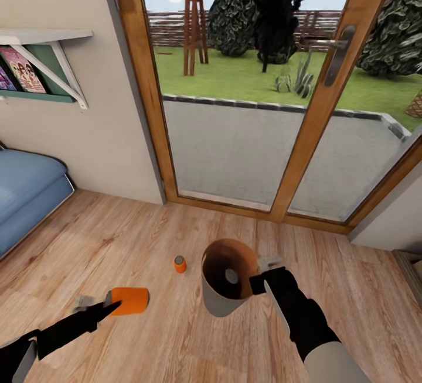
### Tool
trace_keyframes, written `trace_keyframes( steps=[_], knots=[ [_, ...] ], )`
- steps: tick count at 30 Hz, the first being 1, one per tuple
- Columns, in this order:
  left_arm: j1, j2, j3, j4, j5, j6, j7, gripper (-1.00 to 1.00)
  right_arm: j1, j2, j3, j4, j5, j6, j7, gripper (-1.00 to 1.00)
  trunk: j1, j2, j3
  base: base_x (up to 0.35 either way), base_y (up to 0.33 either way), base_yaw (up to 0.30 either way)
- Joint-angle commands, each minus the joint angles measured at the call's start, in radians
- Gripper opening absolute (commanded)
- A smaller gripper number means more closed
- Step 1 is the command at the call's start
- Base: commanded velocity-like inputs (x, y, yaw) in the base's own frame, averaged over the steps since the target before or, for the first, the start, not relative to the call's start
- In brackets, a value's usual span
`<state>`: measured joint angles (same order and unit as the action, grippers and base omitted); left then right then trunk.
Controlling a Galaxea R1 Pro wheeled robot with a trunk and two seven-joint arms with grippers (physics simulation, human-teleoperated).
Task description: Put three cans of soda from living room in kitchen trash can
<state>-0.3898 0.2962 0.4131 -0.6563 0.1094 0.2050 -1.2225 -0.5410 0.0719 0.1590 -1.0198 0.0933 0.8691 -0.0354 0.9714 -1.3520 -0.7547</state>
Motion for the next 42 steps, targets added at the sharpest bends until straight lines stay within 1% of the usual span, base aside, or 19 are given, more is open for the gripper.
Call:
trace_keyframes(
  steps=[1, 2, 3, 7, 8, 9, 13, 18, 21, 22, 25, 27, 30, 31, 32, 34, 38, 42],
  knots=[
    [0.000, 0.002, 0.000, 0.000, 0.009, 0.011, -0.014, -1.00, 0.000, 0.000, 0.000, 0.001, -0.011, -0.002, 0.009, -1.00, 0.000, 0.000, 0.000, 0.000, 0.000, 0.000],
    [0.000, 0.004, 0.001, -0.002, 0.028, 0.051, -0.043, -1.00, 0.000, 0.000, 0.000, 0.011, -0.011, -0.013, 0.009, -1.00, 0.000, 0.000, 0.000, 0.000, 0.000, 0.000],
    [0.000, 0.006, 0.001, -0.008, 0.035, 0.070, -0.059, -1.00, 0.000, 0.000, 0.000, 0.021, -0.011, -0.033, 0.009, -1.00, 0.000, 0.000, 0.000, 0.000, 0.000, 0.000],
    [0.000, 0.007, 0.000, -0.030, 0.046, 0.096, -0.090, -1.00, -0.002, 0.000, 0.000, 0.054, -0.010, -0.075, 0.009, -1.00, 0.000, 0.000, 0.000, 0.000, 0.000, 0.000],
    [0.000, 0.007, 0.000, -0.037, 0.061, 0.118, -0.115, -1.00, -0.002, 0.000, 0.001, 0.067, -0.010, -0.089, 0.009, -1.00, 0.000, 0.000, 0.000, 0.000, 0.000, 0.000],
    [0.000, 0.007, 0.000, -0.038, 0.072, 0.136, -0.127, -1.00, -0.002, 0.000, 0.001, 0.070, -0.010, -0.092, 0.009, -1.00, 0.000, 0.000, 0.000, 0.000, 0.000, 0.000],
    [0.000, 0.007, -0.001, -0.041, 0.100, 0.179, -0.155, -1.00, -0.002, 0.000, 0.001, 0.080, -0.010, -0.105, 0.009, -1.00, 0.000, 0.000, 0.000, 0.000, 0.000, 0.000],
    [0.000, 0.007, -0.001, -0.041, 0.112, 0.198, -0.166, -1.00, -0.003, 0.002, 0.001, 0.124, -0.012, -0.149, 0.009, -1.00, 0.000, 0.000, 0.000, 0.000, 0.000, 0.000],
    [0.000, 0.005, -0.001, -0.042, 0.114, 0.231, -0.169, -1.00, -0.003, 0.002, 0.001, 0.137, -0.012, -0.162, 0.009, -1.00, 0.000, 0.000, 0.000, 0.000, 0.000, 0.000],
    [0.000, 0.003, 0.000, -0.042, 0.114, 0.245, -0.182, -1.00, -0.003, 0.003, 0.001, 0.141, -0.012, -0.165, 0.009, -1.00, 0.000, 0.000, 0.000, 0.000, 0.000, 0.000],
    [0.000, -0.001, 0.000, -0.042, 0.114, 0.255, -0.216, -1.00, -0.004, 0.003, 0.001, 0.158, -0.012, -0.168, 0.009, -1.00, 0.000, 0.000, 0.000, 0.000, 0.000, 0.000],
    [0.000, -0.002, 0.000, -0.042, 0.115, 0.257, -0.224, -1.00, -0.004, 0.003, 0.001, 0.164, -0.012, -0.169, 0.009, -1.00, 0.000, 0.000, 0.000, 0.000, 0.000, 0.000],
    [0.000, -0.026, -0.001, -0.042, 0.115, 0.260, -0.236, -1.00, -0.009, 0.005, 0.001, 0.212, -0.012, -0.228, 0.009, -1.00, 0.000, 0.000, 0.000, 0.000, 0.000, 0.000],
    [0.000, -0.030, -0.001, -0.042, 0.115, 0.261, -0.237, -1.00, -0.011, 0.005, 0.001, 0.217, -0.012, -0.233, 0.009, -1.00, 0.000, 0.000, 0.000, 0.000, 0.000, 0.000],
    [0.000, -0.039, -0.001, -0.042, 0.115, 0.261, -0.238, -1.00, -0.014, 0.006, 0.001, 0.225, -0.012, -0.241, 0.009, -1.00, 0.000, 0.000, 0.000, 0.000, 0.000, 0.000],
    [0.000, -0.052, -0.002, -0.042, 0.115, 0.261, -0.240, -1.00, -0.018, 0.006, 0.001, 0.236, -0.012, -0.249, 0.009, -1.00, 0.000, 0.000, 0.000, 0.000, 0.000, 0.000],
    [0.000, -0.068, -0.002, -0.041, 0.115, 0.261, -0.241, -1.00, -0.022, 0.007, 0.001, 0.251, -0.012, -0.253, 0.009, -1.00, 0.000, 0.000, 0.000, 0.000, 0.000, 0.000],
    [0.000, -0.094, -0.002, -0.041, 0.115, 0.261, -0.241, -1.00, -0.025, 0.008, 0.001, 0.266, -0.012, -0.255, 0.009, -1.00, 0.000, 0.000, 0.000, 0.000, 0.000, 0.000]
  ],
)
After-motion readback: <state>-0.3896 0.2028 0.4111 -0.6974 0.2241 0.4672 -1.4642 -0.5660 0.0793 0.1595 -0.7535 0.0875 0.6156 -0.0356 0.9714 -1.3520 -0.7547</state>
